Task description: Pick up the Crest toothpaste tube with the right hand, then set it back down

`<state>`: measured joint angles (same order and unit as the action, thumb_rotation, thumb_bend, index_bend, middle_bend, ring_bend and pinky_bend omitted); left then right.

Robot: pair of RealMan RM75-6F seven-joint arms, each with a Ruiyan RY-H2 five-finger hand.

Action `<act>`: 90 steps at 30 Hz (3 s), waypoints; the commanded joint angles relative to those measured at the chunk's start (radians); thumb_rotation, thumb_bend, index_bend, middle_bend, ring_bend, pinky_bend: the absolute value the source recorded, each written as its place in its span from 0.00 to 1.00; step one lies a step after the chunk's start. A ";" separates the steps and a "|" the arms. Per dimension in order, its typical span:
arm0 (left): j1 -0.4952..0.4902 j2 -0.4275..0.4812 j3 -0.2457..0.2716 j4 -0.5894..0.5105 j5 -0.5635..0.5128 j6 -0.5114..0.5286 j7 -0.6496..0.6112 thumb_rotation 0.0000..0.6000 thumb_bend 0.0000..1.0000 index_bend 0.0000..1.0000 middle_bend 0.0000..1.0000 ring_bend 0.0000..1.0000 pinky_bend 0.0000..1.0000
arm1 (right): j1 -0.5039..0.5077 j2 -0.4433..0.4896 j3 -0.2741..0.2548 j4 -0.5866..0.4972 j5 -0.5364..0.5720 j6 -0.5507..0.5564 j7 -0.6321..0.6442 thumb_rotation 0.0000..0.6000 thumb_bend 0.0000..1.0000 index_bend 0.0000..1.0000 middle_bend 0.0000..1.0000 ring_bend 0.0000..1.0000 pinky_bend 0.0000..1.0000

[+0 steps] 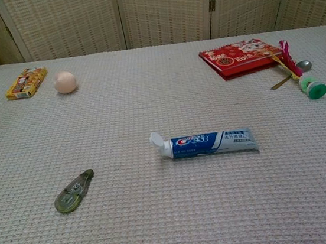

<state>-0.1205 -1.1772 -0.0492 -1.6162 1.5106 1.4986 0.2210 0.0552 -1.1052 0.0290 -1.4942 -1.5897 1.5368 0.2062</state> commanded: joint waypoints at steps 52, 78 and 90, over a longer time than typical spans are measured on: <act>0.010 0.004 0.013 -0.006 0.000 -0.004 0.013 1.00 0.26 0.18 0.12 0.10 0.00 | 0.580 -0.421 0.130 -0.147 0.330 -0.703 -0.712 1.00 0.30 0.20 0.26 0.27 0.15; 0.014 -0.006 0.012 0.036 -0.008 -0.009 -0.022 1.00 0.26 0.19 0.12 0.10 0.00 | 0.682 -0.534 0.103 0.012 0.497 -0.700 -0.752 1.00 0.47 0.37 0.38 0.38 0.20; 0.008 -0.006 0.009 0.043 -0.004 -0.013 -0.025 1.00 0.26 0.19 0.12 0.10 0.00 | 0.703 -0.577 0.087 0.050 0.515 -0.674 -0.767 1.00 0.47 0.50 0.45 0.45 0.25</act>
<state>-0.1125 -1.1832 -0.0396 -1.5734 1.5067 1.4858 0.1958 0.7566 -1.6792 0.1171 -1.4467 -1.0724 0.8575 -0.5607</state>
